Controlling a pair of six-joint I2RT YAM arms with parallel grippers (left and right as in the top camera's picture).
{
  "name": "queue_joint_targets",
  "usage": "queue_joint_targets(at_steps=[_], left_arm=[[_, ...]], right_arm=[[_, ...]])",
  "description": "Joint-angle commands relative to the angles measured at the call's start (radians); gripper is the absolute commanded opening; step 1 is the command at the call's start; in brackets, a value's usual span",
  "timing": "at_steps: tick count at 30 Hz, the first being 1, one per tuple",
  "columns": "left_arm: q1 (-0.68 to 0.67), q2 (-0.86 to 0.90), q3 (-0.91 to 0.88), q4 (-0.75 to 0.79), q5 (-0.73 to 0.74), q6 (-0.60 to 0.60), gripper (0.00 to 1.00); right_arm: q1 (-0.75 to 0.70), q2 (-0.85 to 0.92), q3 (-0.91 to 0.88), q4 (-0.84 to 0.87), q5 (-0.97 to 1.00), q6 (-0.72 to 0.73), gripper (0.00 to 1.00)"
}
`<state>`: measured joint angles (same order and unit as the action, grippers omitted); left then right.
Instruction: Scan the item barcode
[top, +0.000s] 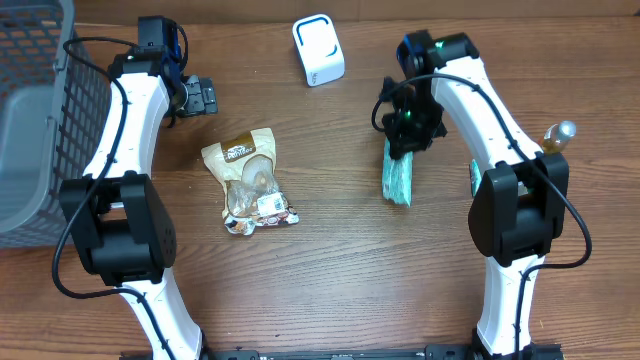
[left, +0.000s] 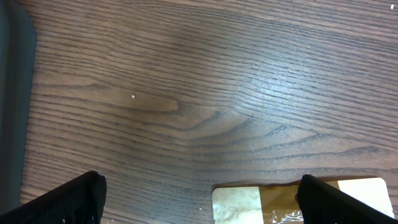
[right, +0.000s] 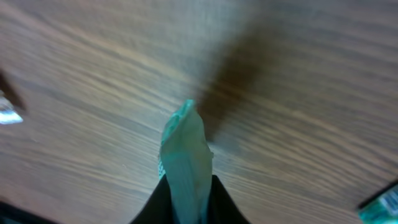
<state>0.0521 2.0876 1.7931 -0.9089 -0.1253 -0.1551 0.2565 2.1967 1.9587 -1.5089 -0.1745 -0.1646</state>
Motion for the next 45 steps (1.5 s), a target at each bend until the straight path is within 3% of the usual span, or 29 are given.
queue_joint_targets(at_steps=[1, 5, 8, 12, 15, 20, 27, 34, 40, 45], left_arm=[[-0.001, -0.002, 0.018, 0.001, -0.012, -0.010, 1.00], [-0.001, -0.002, 0.018, 0.001, -0.012, -0.010, 1.00], [-0.001, -0.002, 0.018, 0.001, -0.012, -0.010, 1.00], [-0.001, -0.002, 0.018, 0.001, -0.012, -0.010, 1.00], [-0.001, -0.002, 0.018, 0.001, -0.012, -0.010, 0.99], [-0.001, -0.002, 0.018, 0.001, -0.012, -0.010, 1.00], [-0.001, -0.002, 0.018, 0.001, -0.012, -0.010, 1.00], [-0.001, -0.002, 0.018, 0.001, -0.012, -0.010, 1.00], [-0.001, -0.002, 0.018, 0.001, -0.012, -0.010, 0.99], [-0.001, -0.002, 0.018, 0.001, -0.012, -0.010, 1.00]], right_arm=[[-0.006, -0.003, -0.057, 0.016, 0.024, -0.030, 0.14], [-0.010, -0.003, -0.093, 0.035, 0.070, -0.022, 0.16], [-0.011, -0.003, -0.093, 0.056, 0.103, -0.008, 0.28], [-0.011, -0.003, -0.093, 0.109, 0.271, 0.109, 0.59], [-0.011, -0.003, -0.093, 0.152, 0.307, 0.172, 0.69], [-0.004, -0.003, -0.093, 0.208, 0.199, 0.355, 0.64], [0.060, -0.003, -0.094, 0.202, -0.029, 0.359, 0.60], [0.183, -0.002, -0.094, 0.199, -0.022, 0.384, 0.51], [0.263, 0.013, -0.094, 0.190, 0.025, 0.482, 0.39], [0.298, 0.039, -0.094, 0.178, 0.113, 0.483, 0.28]])
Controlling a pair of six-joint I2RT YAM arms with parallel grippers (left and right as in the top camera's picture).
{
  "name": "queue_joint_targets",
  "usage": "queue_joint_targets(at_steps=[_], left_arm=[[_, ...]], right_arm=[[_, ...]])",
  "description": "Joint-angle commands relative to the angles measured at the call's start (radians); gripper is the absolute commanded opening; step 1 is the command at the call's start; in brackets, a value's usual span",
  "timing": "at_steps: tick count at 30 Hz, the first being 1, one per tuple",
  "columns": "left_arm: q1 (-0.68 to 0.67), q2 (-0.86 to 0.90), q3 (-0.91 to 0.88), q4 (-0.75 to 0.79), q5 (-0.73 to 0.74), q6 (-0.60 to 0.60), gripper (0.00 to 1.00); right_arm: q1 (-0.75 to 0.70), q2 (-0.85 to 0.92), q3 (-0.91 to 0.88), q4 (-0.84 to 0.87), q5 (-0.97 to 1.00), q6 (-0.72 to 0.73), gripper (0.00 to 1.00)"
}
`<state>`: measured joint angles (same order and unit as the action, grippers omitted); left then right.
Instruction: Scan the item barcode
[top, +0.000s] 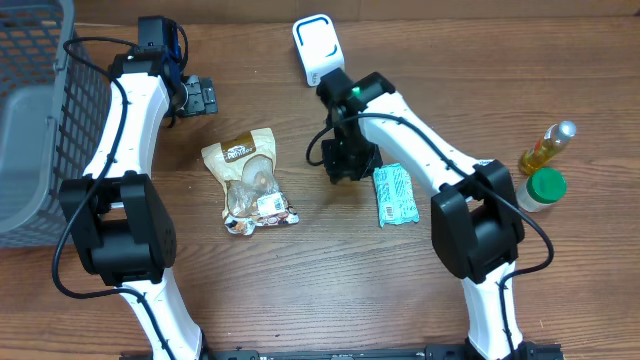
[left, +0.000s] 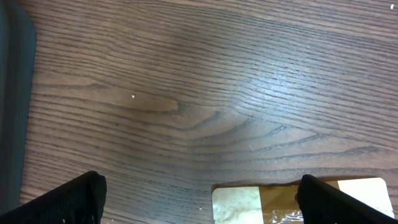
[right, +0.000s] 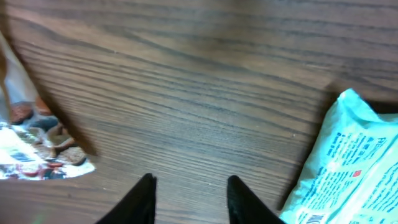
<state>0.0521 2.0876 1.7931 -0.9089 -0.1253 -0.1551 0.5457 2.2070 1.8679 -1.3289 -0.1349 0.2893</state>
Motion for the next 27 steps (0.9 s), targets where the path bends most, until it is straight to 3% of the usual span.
queue_joint_targets(at_steps=[1, 4, 15, 27], left_arm=[[-0.001, -0.002, 0.018, 0.001, -0.012, -0.010, 1.00], [-0.001, -0.002, 0.018, 0.001, -0.012, -0.010, 0.99], [-0.001, -0.002, 0.018, 0.001, -0.012, -0.010, 1.00], [-0.001, -0.002, 0.018, 0.001, -0.012, -0.010, 1.00]], right_arm=[[0.010, 0.033, -0.006, -0.008, 0.094, 0.029, 0.23], [0.005, 0.034, -0.028, -0.015, 0.121, 0.029, 0.13], [-0.092, 0.034, -0.212, -0.012, 0.230, 0.018, 0.15], [-0.345, 0.034, -0.310, -0.010, 0.232, 0.017, 0.22]])
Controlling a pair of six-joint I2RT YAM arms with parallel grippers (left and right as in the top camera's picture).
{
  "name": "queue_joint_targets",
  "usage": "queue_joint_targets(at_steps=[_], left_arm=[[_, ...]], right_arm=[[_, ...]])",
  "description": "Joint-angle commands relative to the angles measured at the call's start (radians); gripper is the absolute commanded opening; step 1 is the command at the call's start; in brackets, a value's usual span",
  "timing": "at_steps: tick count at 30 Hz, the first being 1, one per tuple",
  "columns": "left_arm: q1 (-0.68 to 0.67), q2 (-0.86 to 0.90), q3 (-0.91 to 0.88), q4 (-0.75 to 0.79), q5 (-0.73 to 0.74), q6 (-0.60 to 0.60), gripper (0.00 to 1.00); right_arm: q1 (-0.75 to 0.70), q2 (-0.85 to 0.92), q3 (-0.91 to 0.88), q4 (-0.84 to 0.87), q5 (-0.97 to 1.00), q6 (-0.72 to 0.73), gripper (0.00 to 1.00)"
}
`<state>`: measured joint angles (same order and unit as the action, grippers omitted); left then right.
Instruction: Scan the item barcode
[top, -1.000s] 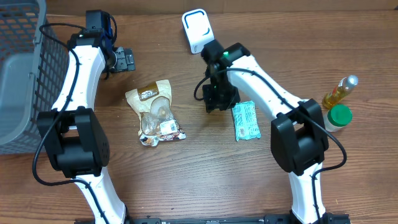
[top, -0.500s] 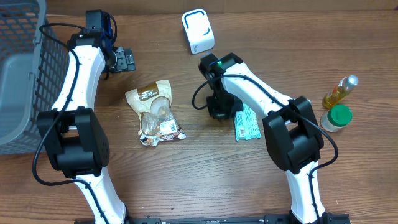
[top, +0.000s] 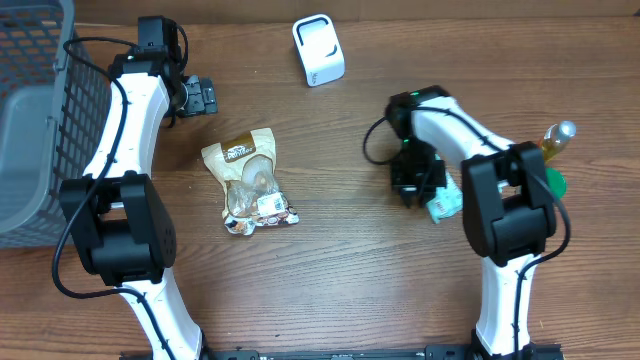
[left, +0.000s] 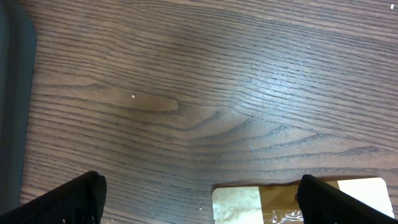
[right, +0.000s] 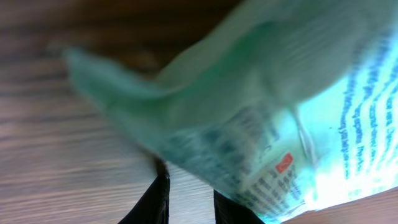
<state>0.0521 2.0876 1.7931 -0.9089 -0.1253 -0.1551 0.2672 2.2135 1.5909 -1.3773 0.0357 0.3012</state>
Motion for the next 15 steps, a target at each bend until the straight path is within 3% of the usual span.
queue_joint_targets(at_steps=[1, 12, 15], left_arm=[[-0.001, -0.002, 0.018, 0.001, -0.012, -0.010, 0.99], [-0.001, -0.002, 0.018, 0.001, -0.012, -0.010, 1.00], [-0.001, -0.002, 0.018, 0.001, -0.012, -0.010, 1.00]], right_arm=[[-0.082, 0.028, -0.033, 0.040, 0.061, 0.005, 0.23], [-0.121, 0.028, -0.033, 0.085, -0.039, 0.003, 0.25], [-0.111, 0.028, -0.033, 0.101, -0.119, -0.068, 0.30]])
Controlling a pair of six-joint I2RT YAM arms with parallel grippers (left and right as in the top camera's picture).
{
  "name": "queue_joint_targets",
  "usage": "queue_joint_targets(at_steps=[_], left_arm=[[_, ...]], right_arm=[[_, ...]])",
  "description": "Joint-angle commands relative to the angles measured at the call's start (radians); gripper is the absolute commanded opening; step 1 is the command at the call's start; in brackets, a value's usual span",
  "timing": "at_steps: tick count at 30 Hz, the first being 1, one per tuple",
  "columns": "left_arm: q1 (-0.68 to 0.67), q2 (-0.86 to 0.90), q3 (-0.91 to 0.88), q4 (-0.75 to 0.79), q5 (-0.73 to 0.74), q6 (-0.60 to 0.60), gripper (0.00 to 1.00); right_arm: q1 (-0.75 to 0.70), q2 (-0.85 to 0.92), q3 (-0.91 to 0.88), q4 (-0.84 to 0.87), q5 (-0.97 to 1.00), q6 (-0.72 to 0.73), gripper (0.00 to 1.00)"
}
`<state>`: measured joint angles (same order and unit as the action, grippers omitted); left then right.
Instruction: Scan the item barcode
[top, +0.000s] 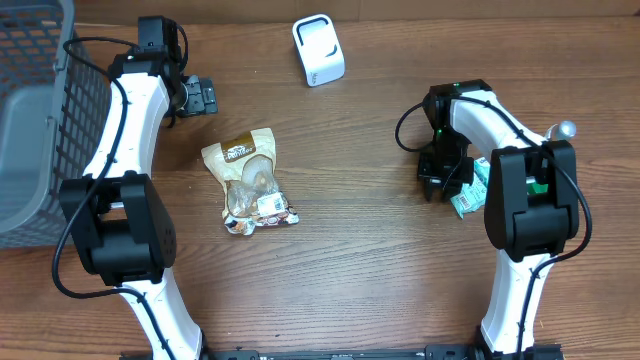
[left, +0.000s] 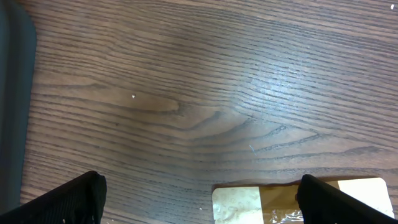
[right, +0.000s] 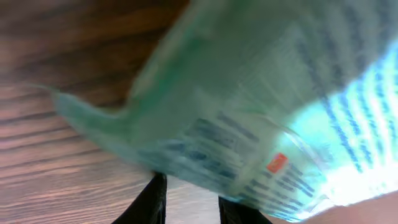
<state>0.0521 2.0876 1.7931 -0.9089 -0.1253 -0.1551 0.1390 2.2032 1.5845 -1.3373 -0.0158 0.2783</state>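
Observation:
The white barcode scanner (top: 318, 50) stands at the back centre of the wooden table (top: 340, 260). My right gripper (top: 440, 178) is at the right side, shut on a teal packet (top: 470, 190), most of which lies under the arm. In the right wrist view the teal packet (right: 261, 106) fills the frame, blurred, above my right gripper (right: 189, 186), with wood showing between the fingers. A brown snack bag (top: 248, 180) lies left of centre. My left gripper (top: 200, 97) hovers open at the back left. In its wrist view, the left gripper (left: 199, 183) has the snack bag's top edge (left: 298, 202) near its right finger.
A grey wire basket (top: 35, 120) sits at the far left edge. A small bottle (top: 562, 130) stands by the right arm at the right edge, and something green (top: 542, 186) shows beside the arm link there.
My right gripper has moved right and slightly back with the teal packet, closer to the bottle. The left arm, snack bag and scanner are unchanged.
First my right gripper was shut on the teal packet, held on edge right of centre. Then the packet lay flat and the gripper was open near the scanner. Later it was shut on the packet further right, and now holds it by the bottle.

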Motion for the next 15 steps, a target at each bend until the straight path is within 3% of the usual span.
queue_joint_targets(at_steps=[1, 9, 15], left_arm=[[-0.001, -0.002, 0.018, 0.001, -0.012, -0.010, 1.00], [-0.001, -0.002, 0.018, 0.001, -0.012, -0.010, 1.00], [-0.001, -0.002, 0.018, 0.001, -0.012, -0.010, 1.00]], right_arm=[[0.019, 0.038, -0.026, 0.061, -0.077, -0.060, 0.33], [0.016, 0.037, 0.108, 0.046, -0.076, -0.075, 0.34], [0.016, 0.037, 0.238, 0.139, -0.076, -0.153, 0.34]])
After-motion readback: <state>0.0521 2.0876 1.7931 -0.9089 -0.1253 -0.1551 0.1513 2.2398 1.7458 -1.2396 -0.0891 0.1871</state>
